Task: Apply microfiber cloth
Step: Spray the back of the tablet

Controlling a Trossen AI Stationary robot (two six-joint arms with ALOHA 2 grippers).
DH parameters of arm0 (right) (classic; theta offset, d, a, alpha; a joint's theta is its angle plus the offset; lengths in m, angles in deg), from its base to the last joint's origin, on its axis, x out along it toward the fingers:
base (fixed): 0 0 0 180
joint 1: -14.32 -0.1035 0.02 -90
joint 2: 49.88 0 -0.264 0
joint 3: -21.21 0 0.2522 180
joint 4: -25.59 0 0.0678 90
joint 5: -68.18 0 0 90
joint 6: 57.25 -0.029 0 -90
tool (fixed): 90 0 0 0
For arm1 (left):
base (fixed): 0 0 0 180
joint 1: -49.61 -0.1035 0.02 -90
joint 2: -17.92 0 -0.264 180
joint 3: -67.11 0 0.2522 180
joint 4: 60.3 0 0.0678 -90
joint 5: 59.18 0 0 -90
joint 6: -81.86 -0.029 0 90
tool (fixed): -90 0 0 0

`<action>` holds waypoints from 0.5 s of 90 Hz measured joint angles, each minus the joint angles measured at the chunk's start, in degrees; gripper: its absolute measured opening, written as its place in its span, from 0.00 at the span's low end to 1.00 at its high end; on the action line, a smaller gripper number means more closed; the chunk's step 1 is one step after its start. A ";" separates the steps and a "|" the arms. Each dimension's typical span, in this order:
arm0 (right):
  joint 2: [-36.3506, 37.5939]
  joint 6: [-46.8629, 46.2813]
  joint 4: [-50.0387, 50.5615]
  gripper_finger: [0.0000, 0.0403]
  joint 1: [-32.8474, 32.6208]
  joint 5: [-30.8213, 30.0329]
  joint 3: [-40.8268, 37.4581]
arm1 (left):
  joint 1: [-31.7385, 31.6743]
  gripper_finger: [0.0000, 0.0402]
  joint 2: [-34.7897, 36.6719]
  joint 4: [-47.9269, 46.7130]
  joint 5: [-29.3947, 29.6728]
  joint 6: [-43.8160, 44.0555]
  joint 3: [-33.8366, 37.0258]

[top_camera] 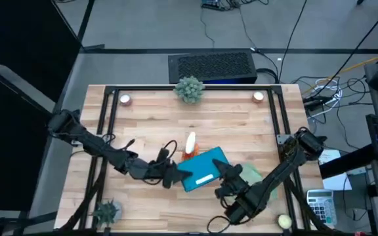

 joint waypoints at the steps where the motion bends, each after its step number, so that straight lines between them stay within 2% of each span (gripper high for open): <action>1: 0.00 0.41 -0.29 0.02 0.21 -0.09 0.00 | 0.00 0.57 0.00 -0.02 0.10 0.02 0.00; 10: 0.00 4.82 -4.05 0.02 1.55 -1.16 0.00 | 0.22 0.55 0.00 -0.03 0.29 -0.04 0.00; 18: 0.00 9.58 -7.87 0.02 2.11 -1.58 0.00 | 0.27 0.49 0.00 -0.22 0.56 -0.19 0.00; 26: 0.00 12.11 -10.38 0.02 2.14 -1.71 0.00 | 0.23 0.36 0.00 -0.94 1.67 -0.53 0.00; 39: 0.00 13.64 -11.33 0.06 1.40 -3.26 0.00 | 0.77 0.09 0.00 1.45 3.48 -2.15 -0.09; 45: 0.01 14.05 -10.95 0.09 0.67 -3.82 0.00 | 1.13 0.04 0.00 2.57 3.46 -2.68 -0.09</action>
